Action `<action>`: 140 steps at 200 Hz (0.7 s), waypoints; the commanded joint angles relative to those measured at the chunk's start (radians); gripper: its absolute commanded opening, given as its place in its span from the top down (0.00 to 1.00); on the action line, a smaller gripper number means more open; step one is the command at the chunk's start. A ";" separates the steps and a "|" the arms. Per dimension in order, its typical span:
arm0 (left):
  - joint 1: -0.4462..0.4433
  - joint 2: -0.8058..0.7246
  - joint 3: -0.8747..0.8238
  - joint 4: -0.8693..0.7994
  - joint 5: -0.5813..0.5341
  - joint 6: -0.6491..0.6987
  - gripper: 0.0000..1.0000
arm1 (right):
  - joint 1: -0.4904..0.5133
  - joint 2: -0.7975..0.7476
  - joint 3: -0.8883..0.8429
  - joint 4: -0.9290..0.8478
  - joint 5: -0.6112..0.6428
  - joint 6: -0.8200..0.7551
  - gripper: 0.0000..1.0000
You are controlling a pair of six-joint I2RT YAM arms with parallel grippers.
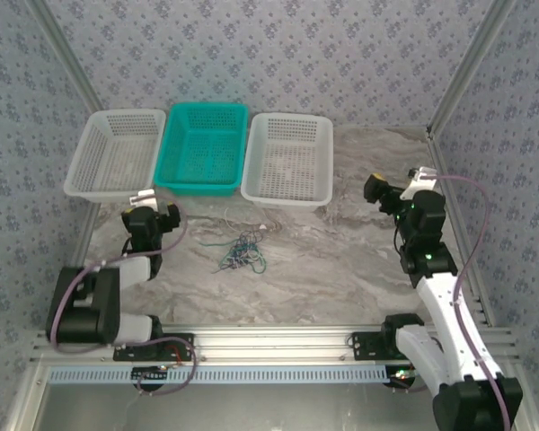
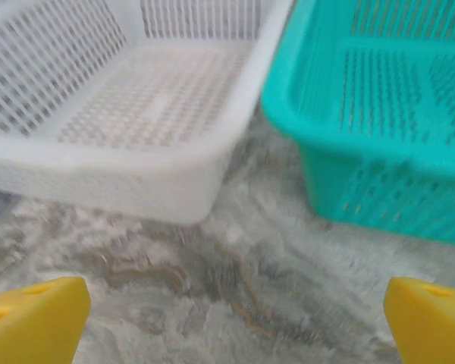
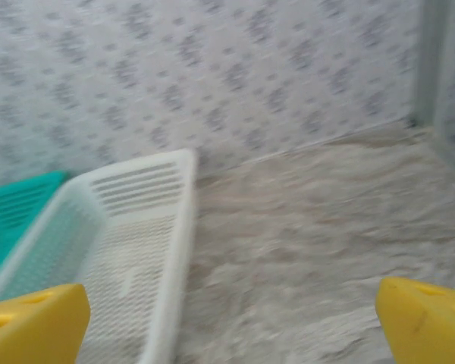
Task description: Untangle the cables
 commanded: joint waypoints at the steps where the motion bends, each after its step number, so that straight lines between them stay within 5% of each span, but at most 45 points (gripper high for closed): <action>1: -0.016 -0.214 0.075 -0.326 -0.091 -0.180 0.01 | 0.116 0.019 0.037 -0.227 -0.196 0.121 0.03; 28: -0.055 -0.422 0.161 -0.676 -0.005 -0.503 0.02 | 0.426 0.155 0.058 -0.120 -0.183 0.187 0.05; 68: -0.256 -0.451 0.256 -0.931 0.225 -0.760 0.29 | 0.838 0.470 0.197 -0.100 0.041 0.098 0.04; 100: -0.401 -0.344 0.377 -1.163 0.374 -0.703 0.46 | 0.899 0.656 0.226 -0.035 0.023 0.074 0.04; 140: -0.479 -0.257 0.391 -1.220 0.491 -0.621 0.49 | 0.889 0.751 0.231 0.005 -0.002 0.055 0.07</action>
